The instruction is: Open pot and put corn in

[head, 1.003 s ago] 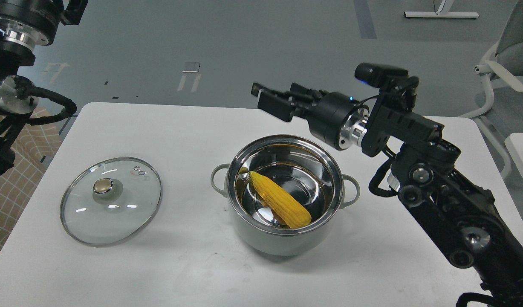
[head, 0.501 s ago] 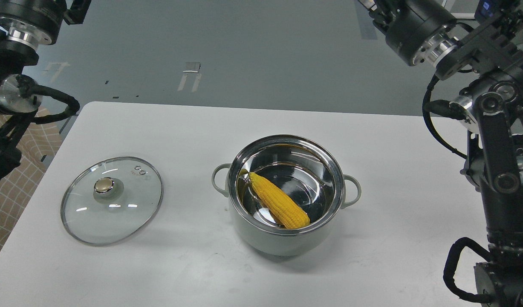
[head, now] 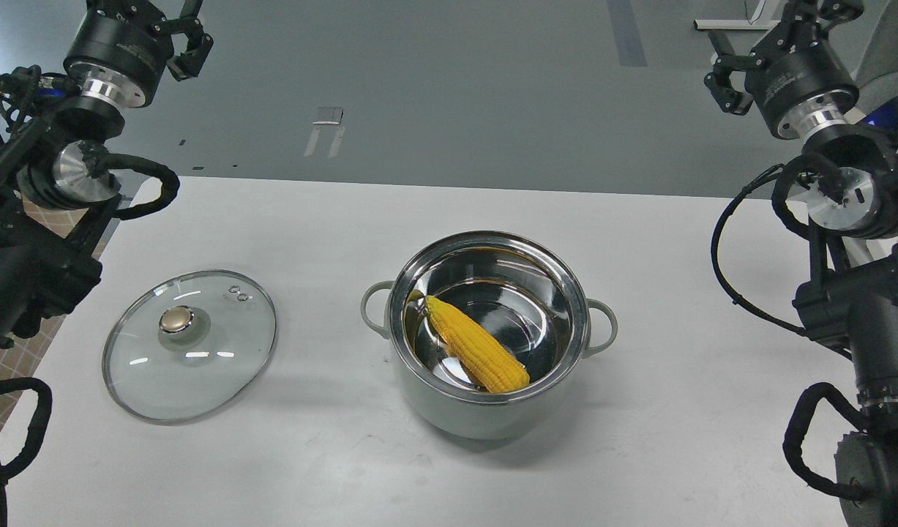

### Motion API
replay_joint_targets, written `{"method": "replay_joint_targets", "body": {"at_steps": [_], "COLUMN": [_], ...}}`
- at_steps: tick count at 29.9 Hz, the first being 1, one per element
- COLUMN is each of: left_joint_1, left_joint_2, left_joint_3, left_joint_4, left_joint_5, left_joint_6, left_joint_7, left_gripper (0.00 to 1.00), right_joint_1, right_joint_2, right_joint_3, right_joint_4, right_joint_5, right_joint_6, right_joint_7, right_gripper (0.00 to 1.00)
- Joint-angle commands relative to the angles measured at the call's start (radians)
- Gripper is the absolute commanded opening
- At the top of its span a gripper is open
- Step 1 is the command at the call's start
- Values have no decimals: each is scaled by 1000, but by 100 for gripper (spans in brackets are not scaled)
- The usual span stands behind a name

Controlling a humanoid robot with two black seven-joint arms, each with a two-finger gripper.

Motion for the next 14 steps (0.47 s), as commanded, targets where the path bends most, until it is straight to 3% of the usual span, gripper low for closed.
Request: {"method": "replay_joint_targets", "body": {"at_steps": [1,14], "left_joint_1": [1,3], "left_joint_2": [1,-5], "left_joint_3": [-14,9], "left_joint_4": [-9,-61], "left_joint_5": [-5,-80], "left_joint_6": [-21,-50], "left_joint_7": [-1,8], "left_gripper": [97,98], "right_joint_1": [-6,-12], "right_joint_2": [-19,-22], "right_joint_3": [10,43], "right_joint_4": [-9,3], "right_joint_5": [82,93], "right_joint_6": [-2,7], "right_joint_7": [39,44], "right_gripper": [100,100]}}
